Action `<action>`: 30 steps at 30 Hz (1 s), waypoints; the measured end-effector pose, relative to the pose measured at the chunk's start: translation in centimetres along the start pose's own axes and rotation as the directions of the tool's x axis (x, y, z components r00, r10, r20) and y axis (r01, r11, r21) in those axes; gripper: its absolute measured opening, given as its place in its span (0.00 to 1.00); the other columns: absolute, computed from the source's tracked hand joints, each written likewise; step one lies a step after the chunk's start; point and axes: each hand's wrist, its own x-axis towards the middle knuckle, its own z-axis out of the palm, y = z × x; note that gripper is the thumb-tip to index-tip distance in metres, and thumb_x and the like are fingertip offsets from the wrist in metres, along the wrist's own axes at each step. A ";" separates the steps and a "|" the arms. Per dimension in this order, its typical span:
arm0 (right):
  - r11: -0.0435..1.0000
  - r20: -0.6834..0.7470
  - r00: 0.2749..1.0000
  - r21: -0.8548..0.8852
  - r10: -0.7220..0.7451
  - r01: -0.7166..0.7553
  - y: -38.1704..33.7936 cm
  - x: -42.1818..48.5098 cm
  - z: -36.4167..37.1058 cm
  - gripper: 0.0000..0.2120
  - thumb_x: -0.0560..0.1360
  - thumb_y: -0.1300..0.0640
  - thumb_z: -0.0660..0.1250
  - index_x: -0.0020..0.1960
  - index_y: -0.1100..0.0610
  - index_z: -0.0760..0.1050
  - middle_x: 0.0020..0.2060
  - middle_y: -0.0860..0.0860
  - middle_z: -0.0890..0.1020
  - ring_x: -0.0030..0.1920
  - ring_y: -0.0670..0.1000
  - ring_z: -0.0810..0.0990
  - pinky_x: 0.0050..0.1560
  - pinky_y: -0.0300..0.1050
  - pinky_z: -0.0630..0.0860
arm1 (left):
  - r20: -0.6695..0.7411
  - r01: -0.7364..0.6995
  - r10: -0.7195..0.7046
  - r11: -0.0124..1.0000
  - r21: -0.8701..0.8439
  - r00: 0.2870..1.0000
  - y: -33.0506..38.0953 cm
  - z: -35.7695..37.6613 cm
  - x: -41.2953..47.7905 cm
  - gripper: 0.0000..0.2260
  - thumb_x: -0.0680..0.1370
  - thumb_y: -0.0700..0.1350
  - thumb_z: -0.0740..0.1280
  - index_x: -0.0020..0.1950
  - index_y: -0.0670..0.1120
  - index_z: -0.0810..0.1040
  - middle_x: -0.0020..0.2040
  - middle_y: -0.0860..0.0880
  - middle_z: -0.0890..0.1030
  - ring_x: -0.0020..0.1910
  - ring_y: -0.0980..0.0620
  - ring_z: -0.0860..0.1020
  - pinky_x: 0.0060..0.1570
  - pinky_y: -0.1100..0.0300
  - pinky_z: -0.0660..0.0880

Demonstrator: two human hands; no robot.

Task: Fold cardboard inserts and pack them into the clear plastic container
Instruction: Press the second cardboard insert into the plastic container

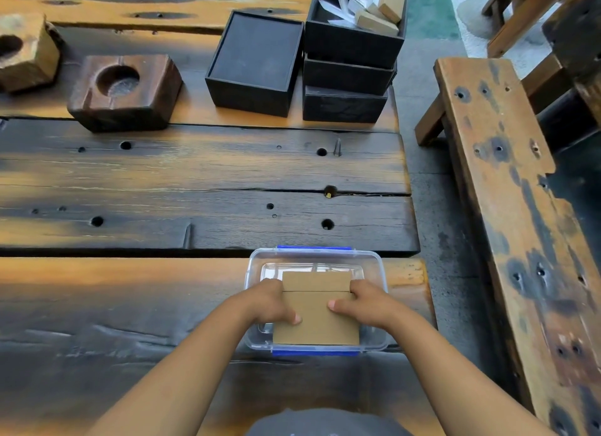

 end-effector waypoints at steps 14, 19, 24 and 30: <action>0.962 -0.050 0.997 0.270 0.065 -0.049 0.7 -0.3 1.2 0.24 0.71 0.49 0.74 0.62 0.53 0.69 0.56 0.51 0.80 0.53 0.50 0.80 0.58 0.49 0.78 | -0.050 0.051 -0.082 0.895 -0.444 0.995 -0.1 0.7 -0.4 0.08 0.74 0.44 0.70 0.51 0.48 0.73 0.49 0.46 0.81 0.46 0.49 0.80 0.40 0.59 0.73; 0.873 -0.083 0.990 0.485 0.114 -0.060 1.3 -1.0 2.8 0.21 0.72 0.52 0.73 0.61 0.54 0.71 0.48 0.45 0.80 0.46 0.44 0.80 0.39 0.38 0.75 | -0.091 0.004 -0.095 0.715 -0.699 0.991 -0.5 2.5 -1.3 0.06 0.76 0.36 0.68 0.46 0.46 0.74 0.47 0.45 0.82 0.45 0.49 0.80 0.41 0.57 0.76; 0.836 -0.123 0.977 0.543 0.176 -0.082 1.6 -1.1 4.1 0.18 0.74 0.55 0.71 0.61 0.55 0.70 0.54 0.52 0.81 0.52 0.52 0.81 0.54 0.48 0.79 | -0.094 -0.005 -0.114 0.610 -0.792 0.989 -0.4 3.8 -1.3 0.11 0.77 0.31 0.64 0.58 0.39 0.74 0.54 0.38 0.83 0.52 0.41 0.82 0.55 0.46 0.80; 0.826 -0.111 0.976 0.555 0.189 -0.097 1.9 -1.1 4.2 0.18 0.74 0.55 0.72 0.61 0.54 0.70 0.56 0.53 0.80 0.54 0.53 0.80 0.58 0.51 0.78 | -0.087 0.007 -0.138 0.573 -0.820 0.987 -1.0 4.2 -1.1 0.14 0.77 0.33 0.66 0.62 0.40 0.74 0.56 0.38 0.83 0.55 0.40 0.81 0.60 0.42 0.77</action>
